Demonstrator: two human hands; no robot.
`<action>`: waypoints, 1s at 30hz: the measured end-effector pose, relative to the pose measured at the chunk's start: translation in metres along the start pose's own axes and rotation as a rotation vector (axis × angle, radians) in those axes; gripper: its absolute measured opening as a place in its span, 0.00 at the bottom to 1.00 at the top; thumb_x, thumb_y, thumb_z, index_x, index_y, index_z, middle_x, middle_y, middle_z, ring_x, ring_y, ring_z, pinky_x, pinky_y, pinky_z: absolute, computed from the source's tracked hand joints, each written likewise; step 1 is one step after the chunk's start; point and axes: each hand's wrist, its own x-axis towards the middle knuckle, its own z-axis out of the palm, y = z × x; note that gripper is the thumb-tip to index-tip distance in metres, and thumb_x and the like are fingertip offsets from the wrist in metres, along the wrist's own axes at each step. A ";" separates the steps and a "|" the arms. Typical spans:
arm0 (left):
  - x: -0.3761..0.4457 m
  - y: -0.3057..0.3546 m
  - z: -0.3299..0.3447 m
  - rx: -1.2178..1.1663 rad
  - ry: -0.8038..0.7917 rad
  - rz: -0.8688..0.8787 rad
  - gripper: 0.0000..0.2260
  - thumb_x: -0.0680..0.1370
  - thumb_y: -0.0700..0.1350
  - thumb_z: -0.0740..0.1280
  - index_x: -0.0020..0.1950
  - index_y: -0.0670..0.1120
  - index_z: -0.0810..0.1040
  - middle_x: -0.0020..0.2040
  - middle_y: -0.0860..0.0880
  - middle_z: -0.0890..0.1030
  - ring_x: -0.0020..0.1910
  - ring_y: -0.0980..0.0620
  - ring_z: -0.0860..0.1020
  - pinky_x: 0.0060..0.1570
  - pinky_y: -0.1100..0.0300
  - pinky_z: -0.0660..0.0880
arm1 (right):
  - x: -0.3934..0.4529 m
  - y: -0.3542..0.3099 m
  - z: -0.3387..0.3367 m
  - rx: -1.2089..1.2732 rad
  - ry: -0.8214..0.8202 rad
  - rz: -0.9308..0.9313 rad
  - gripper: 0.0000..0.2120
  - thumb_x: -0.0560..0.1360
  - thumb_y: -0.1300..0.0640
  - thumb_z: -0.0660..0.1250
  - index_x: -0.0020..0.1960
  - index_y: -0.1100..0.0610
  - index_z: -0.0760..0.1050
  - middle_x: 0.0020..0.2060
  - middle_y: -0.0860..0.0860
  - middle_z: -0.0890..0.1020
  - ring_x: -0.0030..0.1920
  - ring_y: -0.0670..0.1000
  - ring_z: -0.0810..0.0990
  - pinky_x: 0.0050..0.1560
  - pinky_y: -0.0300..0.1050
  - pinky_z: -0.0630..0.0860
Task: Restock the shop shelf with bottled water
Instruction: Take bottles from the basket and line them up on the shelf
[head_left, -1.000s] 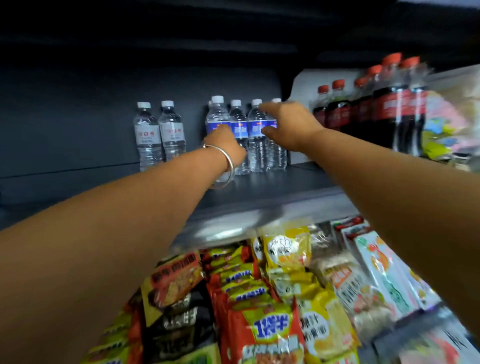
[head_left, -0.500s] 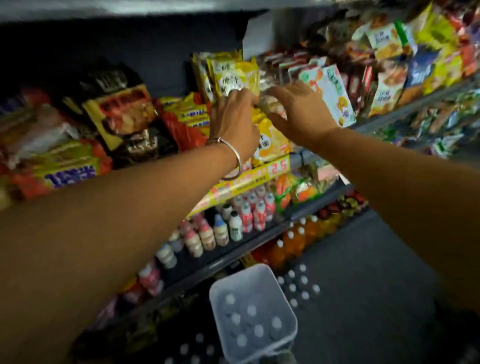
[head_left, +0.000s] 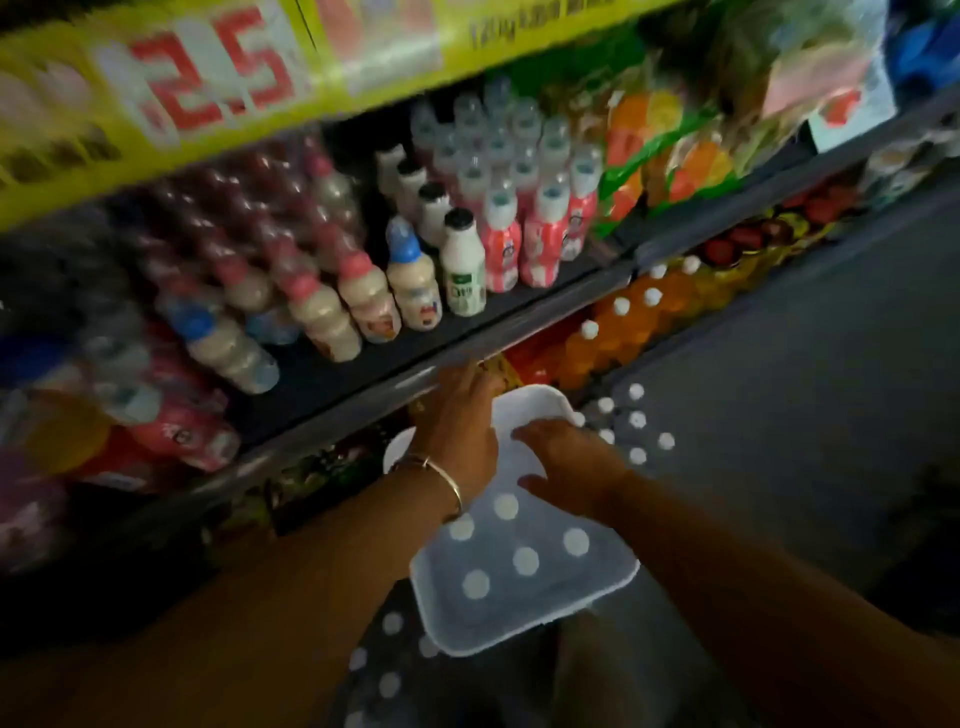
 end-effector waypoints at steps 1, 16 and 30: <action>0.002 -0.014 0.019 -0.006 -0.026 -0.019 0.19 0.74 0.36 0.64 0.64 0.44 0.69 0.64 0.45 0.70 0.65 0.46 0.68 0.65 0.54 0.66 | 0.008 0.006 0.023 0.014 -0.059 0.006 0.30 0.76 0.48 0.64 0.74 0.52 0.58 0.73 0.51 0.63 0.72 0.52 0.60 0.70 0.45 0.58; 0.024 -0.062 0.093 0.085 -0.119 -0.089 0.21 0.75 0.39 0.65 0.67 0.47 0.65 0.65 0.48 0.69 0.64 0.49 0.68 0.65 0.57 0.65 | 0.066 0.027 0.098 0.229 -0.305 0.063 0.32 0.67 0.50 0.75 0.68 0.50 0.67 0.64 0.52 0.73 0.64 0.54 0.71 0.62 0.47 0.68; 0.004 0.105 -0.182 0.067 -0.018 0.060 0.15 0.73 0.35 0.62 0.60 0.40 0.70 0.59 0.42 0.72 0.60 0.44 0.71 0.56 0.58 0.68 | -0.083 -0.070 -0.267 0.284 -0.017 -0.083 0.08 0.68 0.55 0.74 0.45 0.53 0.78 0.40 0.47 0.80 0.45 0.50 0.79 0.40 0.37 0.75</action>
